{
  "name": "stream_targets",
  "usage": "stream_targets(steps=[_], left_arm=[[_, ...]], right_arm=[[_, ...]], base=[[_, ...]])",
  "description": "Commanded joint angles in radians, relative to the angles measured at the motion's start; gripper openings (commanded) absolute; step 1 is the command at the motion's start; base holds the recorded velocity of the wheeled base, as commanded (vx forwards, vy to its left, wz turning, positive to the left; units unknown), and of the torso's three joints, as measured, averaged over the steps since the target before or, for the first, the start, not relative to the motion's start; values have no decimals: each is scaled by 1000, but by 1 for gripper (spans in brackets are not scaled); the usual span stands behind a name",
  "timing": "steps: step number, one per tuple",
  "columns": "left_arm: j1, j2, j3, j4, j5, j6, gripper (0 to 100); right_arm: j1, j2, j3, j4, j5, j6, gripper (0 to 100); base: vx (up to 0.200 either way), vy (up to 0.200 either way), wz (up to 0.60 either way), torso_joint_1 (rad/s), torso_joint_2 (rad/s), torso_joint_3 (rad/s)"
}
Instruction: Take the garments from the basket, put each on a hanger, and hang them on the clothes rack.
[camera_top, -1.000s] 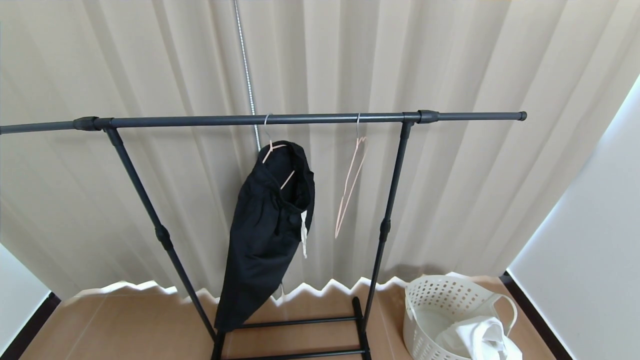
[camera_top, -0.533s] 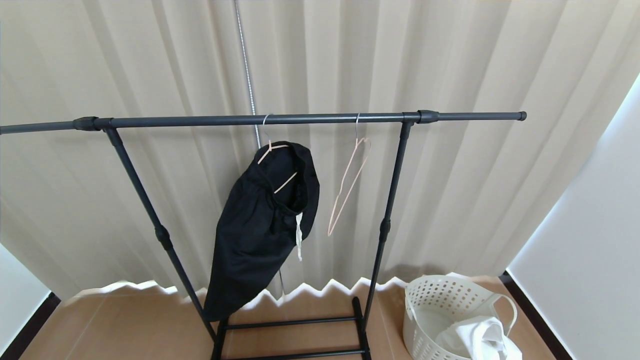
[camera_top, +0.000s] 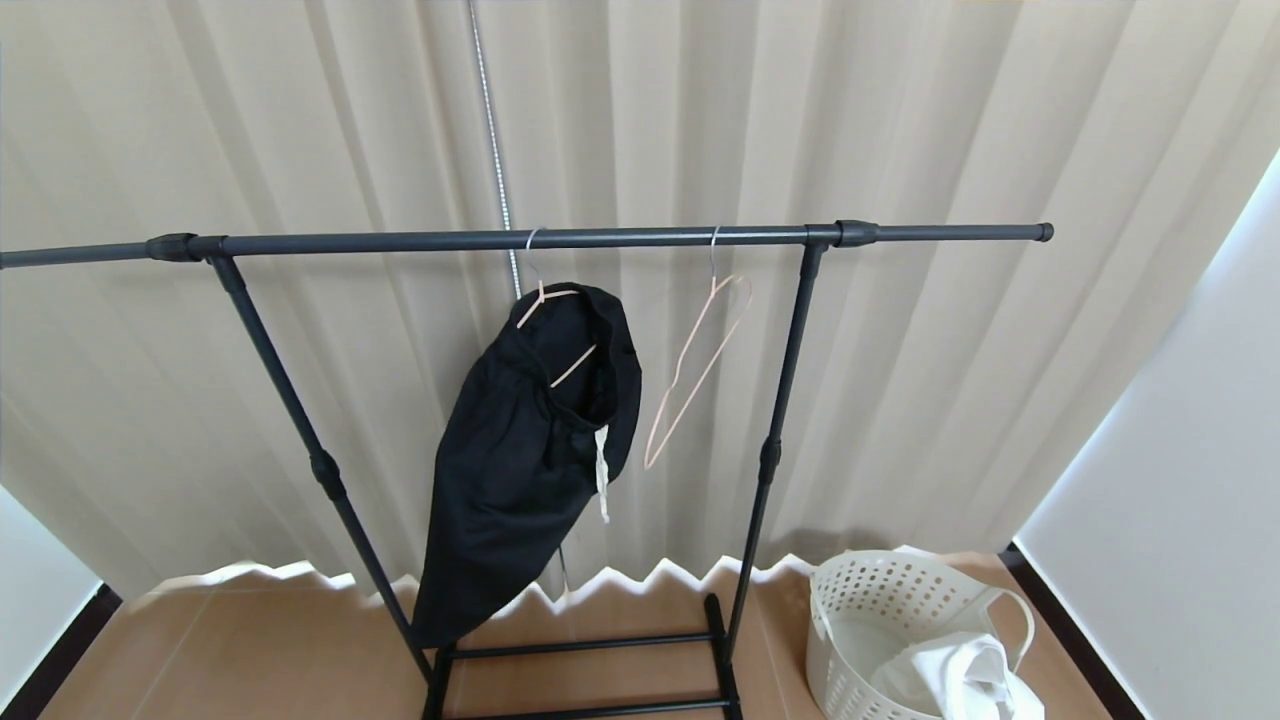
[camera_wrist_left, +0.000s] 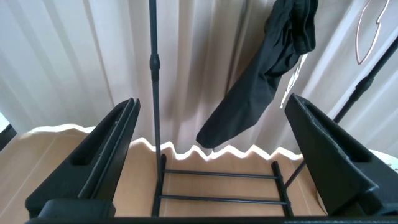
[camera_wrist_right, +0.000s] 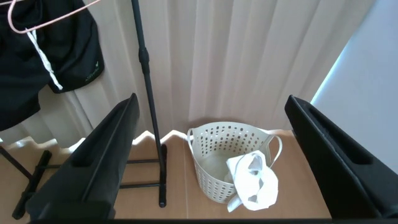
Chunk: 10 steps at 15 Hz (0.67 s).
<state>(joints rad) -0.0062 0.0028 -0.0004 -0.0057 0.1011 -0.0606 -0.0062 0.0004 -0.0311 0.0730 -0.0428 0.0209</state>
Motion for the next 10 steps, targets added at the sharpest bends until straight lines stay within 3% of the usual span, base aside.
stream_targets(steps=[1, 10], left_arm=[[0, 2, 0, 0, 0, -1, 100], [2, 2, 0, -3, 3, -2, 100]], right_arm=[[0, 1, -1, -1, 0, -2, 100], [0, 1, -1, 1, 1, -1, 100]], base=[[0, 0, 0, 0, 0, 0], [0, 0, 0, -13, 31, 18]])
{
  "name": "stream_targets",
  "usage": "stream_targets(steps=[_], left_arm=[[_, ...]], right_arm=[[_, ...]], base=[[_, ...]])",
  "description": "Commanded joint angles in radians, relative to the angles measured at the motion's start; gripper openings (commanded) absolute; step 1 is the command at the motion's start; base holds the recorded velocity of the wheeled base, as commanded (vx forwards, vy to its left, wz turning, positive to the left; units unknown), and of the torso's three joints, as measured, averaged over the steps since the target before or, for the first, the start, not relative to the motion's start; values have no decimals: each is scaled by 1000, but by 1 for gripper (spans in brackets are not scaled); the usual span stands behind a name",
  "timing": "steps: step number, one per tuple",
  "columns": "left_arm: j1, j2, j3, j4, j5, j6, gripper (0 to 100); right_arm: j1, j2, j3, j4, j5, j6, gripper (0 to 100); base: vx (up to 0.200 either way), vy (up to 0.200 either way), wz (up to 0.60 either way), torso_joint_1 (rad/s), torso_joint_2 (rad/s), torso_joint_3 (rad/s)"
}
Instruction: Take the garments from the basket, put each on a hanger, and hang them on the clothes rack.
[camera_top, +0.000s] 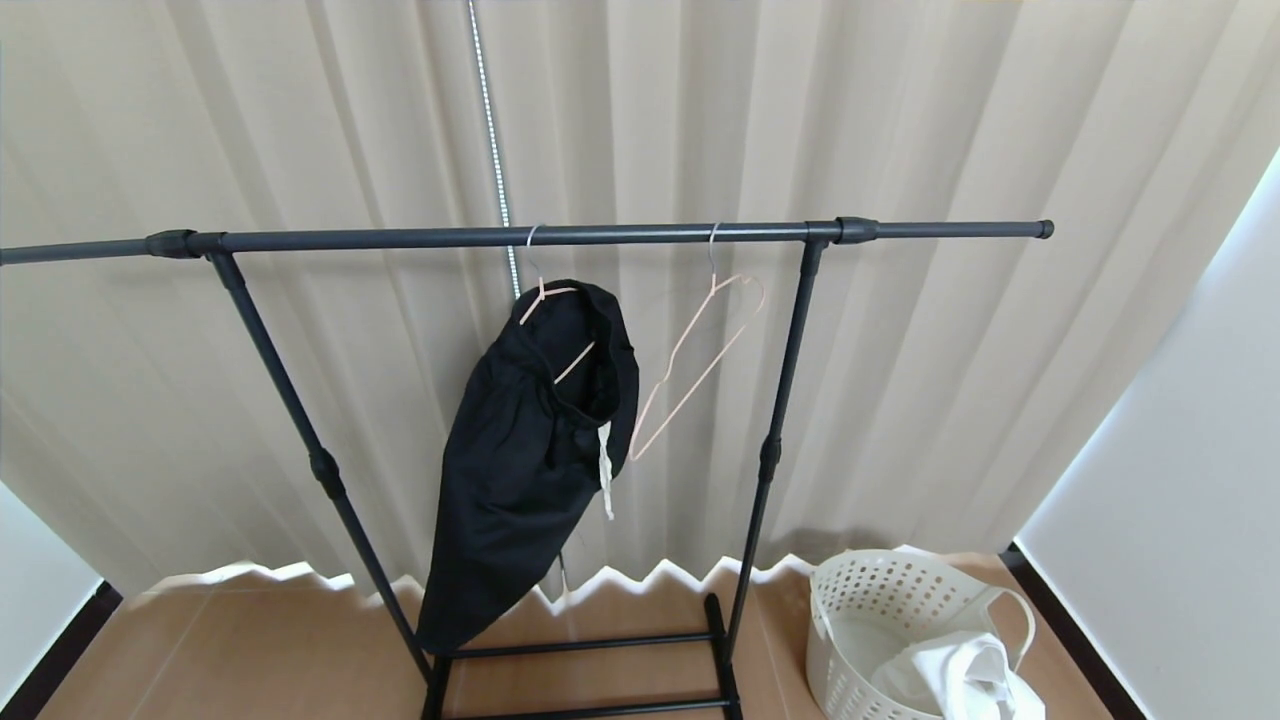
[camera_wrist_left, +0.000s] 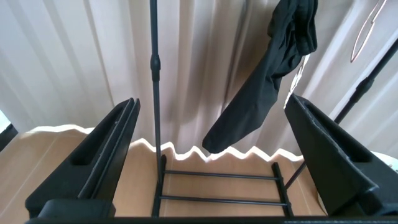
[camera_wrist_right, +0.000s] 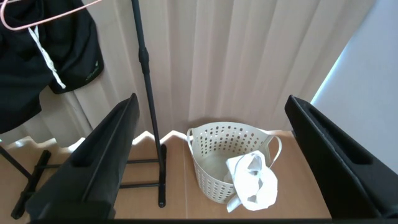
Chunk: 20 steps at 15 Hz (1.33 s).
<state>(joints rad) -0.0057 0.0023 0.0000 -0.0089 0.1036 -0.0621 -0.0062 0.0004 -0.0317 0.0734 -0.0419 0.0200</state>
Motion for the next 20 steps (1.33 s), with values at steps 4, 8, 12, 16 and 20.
stream_targets(steps=[4, 8, 12, 16, 20], left_arm=[[0, 2, 0, 0, 1, -1, 100], [0, 2, 0, 0, -1, 1, 100], [0, 2, 0, 0, -1, 2, 100], [0, 2, 0, 0, -1, 2, 100], [0, 2, 0, 0, -1, 1, 100]], right_arm=[[0, 1, -1, 0, -1, 0, 100], [0, 1, -1, 0, 0, 0, 100], [0, 1, -1, -1, 0, 0, 100], [0, 0, -1, 0, 0, 0, 100], [0, 1, -1, 0, -1, 0, 100]], base=[[0, 0, 0, -138, 334, 193], [0, 0, 0, -146, 360, 206], [0, 0, 0, -156, 396, 229], [0, 0, 0, -196, 522, 316], [0, 0, 0, -192, 542, 347]])
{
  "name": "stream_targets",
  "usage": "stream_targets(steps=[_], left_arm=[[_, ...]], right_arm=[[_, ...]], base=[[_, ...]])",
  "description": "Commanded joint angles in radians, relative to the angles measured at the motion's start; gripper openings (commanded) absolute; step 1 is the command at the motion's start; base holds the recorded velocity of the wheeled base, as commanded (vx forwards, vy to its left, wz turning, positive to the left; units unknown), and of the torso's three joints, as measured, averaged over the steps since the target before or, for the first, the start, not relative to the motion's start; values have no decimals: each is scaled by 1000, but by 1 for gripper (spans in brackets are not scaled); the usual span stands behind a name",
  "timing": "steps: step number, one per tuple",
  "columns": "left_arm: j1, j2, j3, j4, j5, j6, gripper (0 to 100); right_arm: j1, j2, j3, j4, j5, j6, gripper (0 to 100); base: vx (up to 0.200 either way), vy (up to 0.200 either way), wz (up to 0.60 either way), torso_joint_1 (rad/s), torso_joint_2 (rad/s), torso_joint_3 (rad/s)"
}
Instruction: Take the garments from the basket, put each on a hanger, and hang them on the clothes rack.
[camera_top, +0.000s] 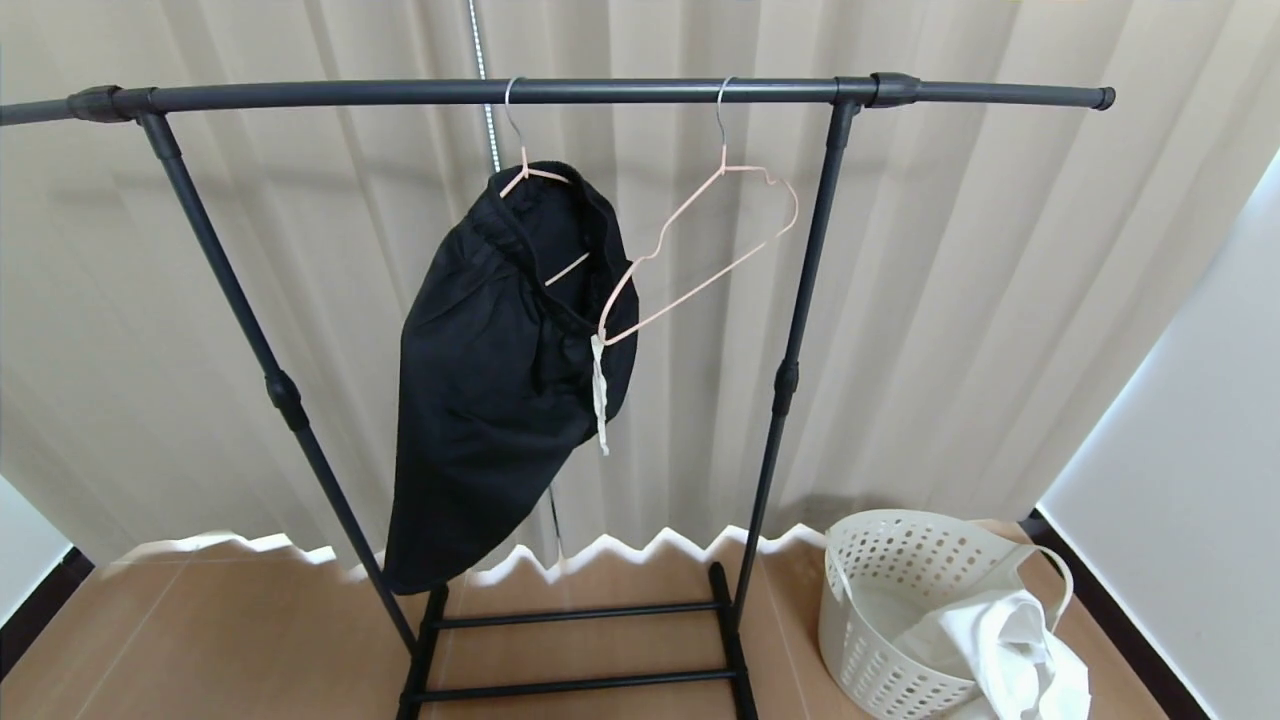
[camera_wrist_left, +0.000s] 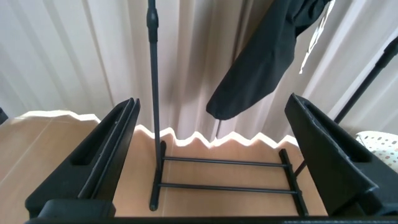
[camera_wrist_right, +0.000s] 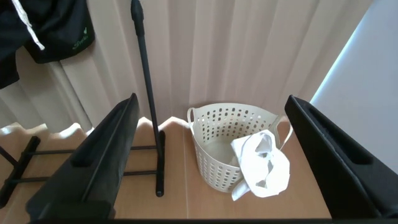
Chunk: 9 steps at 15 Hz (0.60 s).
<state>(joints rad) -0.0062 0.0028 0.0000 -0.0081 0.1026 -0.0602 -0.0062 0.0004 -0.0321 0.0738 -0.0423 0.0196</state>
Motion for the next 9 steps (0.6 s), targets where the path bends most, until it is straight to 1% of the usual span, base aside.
stream_targets(steps=[1, 6, 9], left_arm=[[0, 2, 0, -1, 0, -1, 100], [0, 2, 0, -1, 0, -1, 100], [0, 2, 0, -1, 0, -1, 100]], right_arm=[[0, 1, 0, 0, 1, 0, 100], [0, 1, 0, 0, 1, 0, 100], [0, 1, 0, -2, 1, 0, 100]], base=[[0, 0, 0, -163, 520, 339], [0, 0, 0, -151, 505, 348], [0, 0, 0, -118, 481, 356]])
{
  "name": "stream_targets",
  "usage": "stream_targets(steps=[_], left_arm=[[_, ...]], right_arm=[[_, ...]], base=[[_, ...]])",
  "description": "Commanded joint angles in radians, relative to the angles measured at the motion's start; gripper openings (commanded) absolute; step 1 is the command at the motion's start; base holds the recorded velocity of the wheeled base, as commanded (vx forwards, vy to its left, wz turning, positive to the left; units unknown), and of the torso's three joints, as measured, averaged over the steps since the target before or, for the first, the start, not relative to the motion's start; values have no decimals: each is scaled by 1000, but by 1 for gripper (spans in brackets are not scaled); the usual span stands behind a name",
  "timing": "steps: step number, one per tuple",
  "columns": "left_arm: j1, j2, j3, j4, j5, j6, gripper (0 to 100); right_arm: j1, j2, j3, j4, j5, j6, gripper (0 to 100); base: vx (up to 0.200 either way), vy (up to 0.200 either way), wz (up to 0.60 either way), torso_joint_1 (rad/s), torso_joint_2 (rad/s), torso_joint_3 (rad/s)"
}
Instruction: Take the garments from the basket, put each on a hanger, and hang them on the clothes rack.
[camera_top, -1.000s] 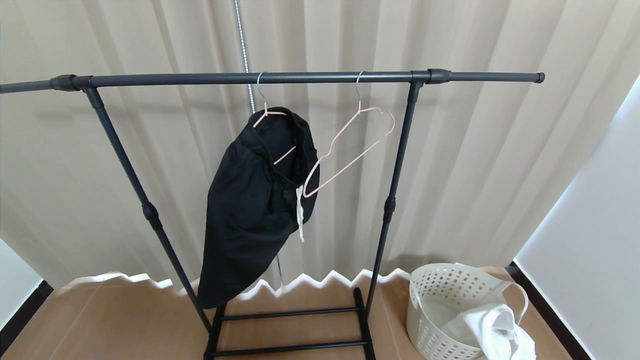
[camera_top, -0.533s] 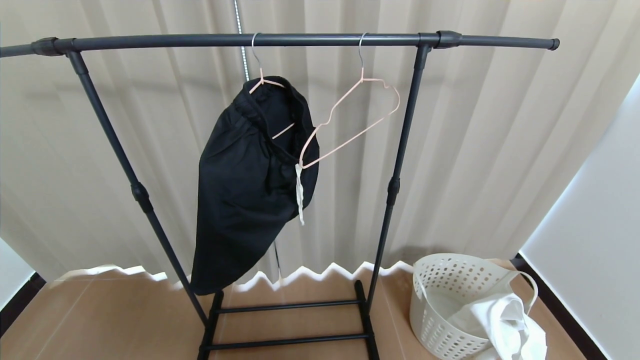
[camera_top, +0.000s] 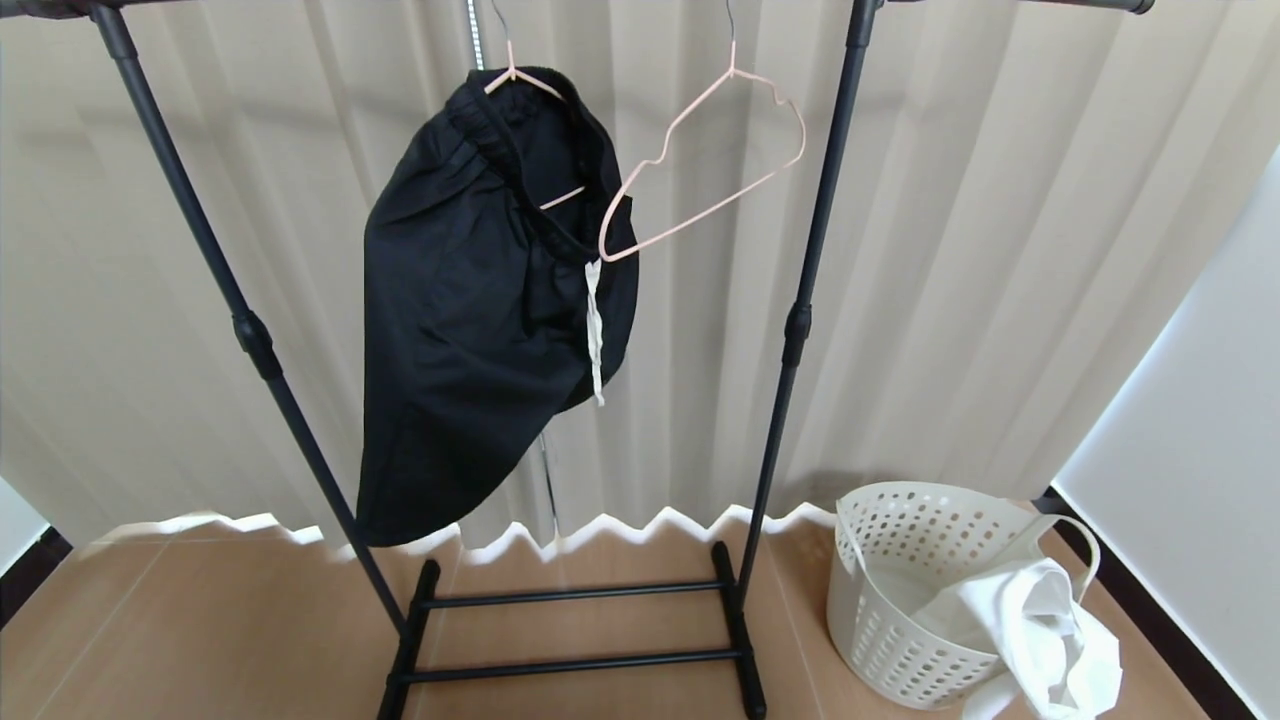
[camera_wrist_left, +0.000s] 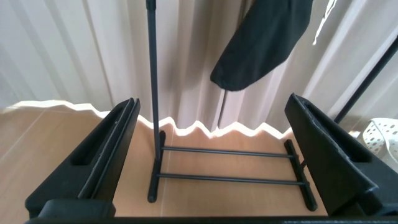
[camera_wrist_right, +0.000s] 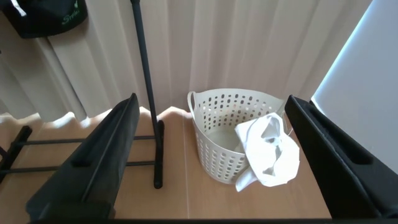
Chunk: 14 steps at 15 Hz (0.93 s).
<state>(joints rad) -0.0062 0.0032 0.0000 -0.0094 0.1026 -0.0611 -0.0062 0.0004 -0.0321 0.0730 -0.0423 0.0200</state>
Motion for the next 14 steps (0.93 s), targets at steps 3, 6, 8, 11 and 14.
stream_targets(steps=[3, 6, 8, 11, 14], left_arm=[[0, 1, 0, 0, 0, 0, 100], [2, 1, 0, 0, 0, 0, 100], [0, 1, 0, 0, 0, 0, 100], [0, 1, 0, 2, 0, 0, 100], [0, 1, 0, 0, 0, 0, 100]], right_arm=[[0, 0, 0, 1, -1, 0, 100], [0, 1, 0, -1, -1, 3, 100], [0, 1, 1, -1, -1, 3, 100], [0, 0, 0, -1, -1, 1, 100], [0, 1, 0, -1, -1, 1, 100]], base=[[0, 0, 0, -93, 470, 380], [0, 0, 0, -48, 443, 385], [0, 0, 0, -29, 366, 339], [0, 0, -200, -4, 105, 100], [0, 0, -600, -7, 20, 20]])
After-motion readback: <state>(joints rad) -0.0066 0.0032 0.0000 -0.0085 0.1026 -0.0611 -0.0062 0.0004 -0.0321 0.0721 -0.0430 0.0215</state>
